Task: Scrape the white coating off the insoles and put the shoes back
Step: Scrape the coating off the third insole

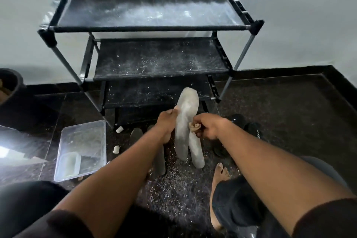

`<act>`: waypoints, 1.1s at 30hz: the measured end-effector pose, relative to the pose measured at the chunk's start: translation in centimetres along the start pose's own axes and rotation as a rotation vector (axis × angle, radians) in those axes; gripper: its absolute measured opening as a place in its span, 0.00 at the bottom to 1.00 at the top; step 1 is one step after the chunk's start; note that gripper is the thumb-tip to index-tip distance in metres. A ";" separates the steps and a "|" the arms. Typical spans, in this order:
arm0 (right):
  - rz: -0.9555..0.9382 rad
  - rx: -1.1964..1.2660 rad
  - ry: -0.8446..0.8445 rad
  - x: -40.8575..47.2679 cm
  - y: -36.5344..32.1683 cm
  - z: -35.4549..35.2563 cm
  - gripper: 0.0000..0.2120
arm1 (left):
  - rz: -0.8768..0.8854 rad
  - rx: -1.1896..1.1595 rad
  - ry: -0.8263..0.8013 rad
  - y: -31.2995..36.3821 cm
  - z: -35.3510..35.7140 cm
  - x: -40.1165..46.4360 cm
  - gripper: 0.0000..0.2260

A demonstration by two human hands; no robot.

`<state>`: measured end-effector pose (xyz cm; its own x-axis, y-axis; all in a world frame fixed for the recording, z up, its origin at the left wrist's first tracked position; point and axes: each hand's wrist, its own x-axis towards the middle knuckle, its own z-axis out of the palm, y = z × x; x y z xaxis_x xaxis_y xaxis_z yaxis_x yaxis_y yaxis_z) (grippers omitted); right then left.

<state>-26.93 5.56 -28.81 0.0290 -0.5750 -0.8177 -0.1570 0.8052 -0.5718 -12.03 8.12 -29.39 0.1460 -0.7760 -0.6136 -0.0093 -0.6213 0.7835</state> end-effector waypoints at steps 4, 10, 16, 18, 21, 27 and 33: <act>-0.085 -0.021 -0.043 -4.1 -1.9 -0.3 0.06 | -0.027 -0.126 -0.103 2.1 -1.0 -3.8 0.22; -0.254 -0.054 -0.020 -10.1 -2.7 0.3 0.02 | 0.028 -0.230 -0.277 4.0 -2.7 -9.2 0.35; -0.435 -0.042 0.020 -13.6 -1.1 1.0 0.03 | 0.228 -0.154 -0.235 4.0 -3.1 -12.8 0.33; -0.472 -0.030 0.009 -13.9 -0.3 1.2 0.03 | 0.284 -0.118 -0.215 3.7 -3.1 -13.4 0.31; -0.499 0.015 -0.022 -13.9 0.5 1.6 0.03 | 0.290 -0.128 -0.203 3.3 -3.2 -13.8 0.33; -0.511 -0.059 -0.045 -13.8 -0.5 1.9 0.05 | 0.197 -0.211 -0.191 3.5 -4.0 -14.2 0.31; -0.510 0.043 -0.143 -14.3 -0.2 1.2 0.02 | 0.234 -0.187 -0.211 3.4 -4.8 -15.4 0.33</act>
<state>-26.13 13.83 -17.08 0.2257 -0.8718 -0.4347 -0.0475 0.4358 -0.8988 -9.59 18.54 -16.80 -0.0461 -0.9121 -0.4073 0.1659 -0.4091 0.8973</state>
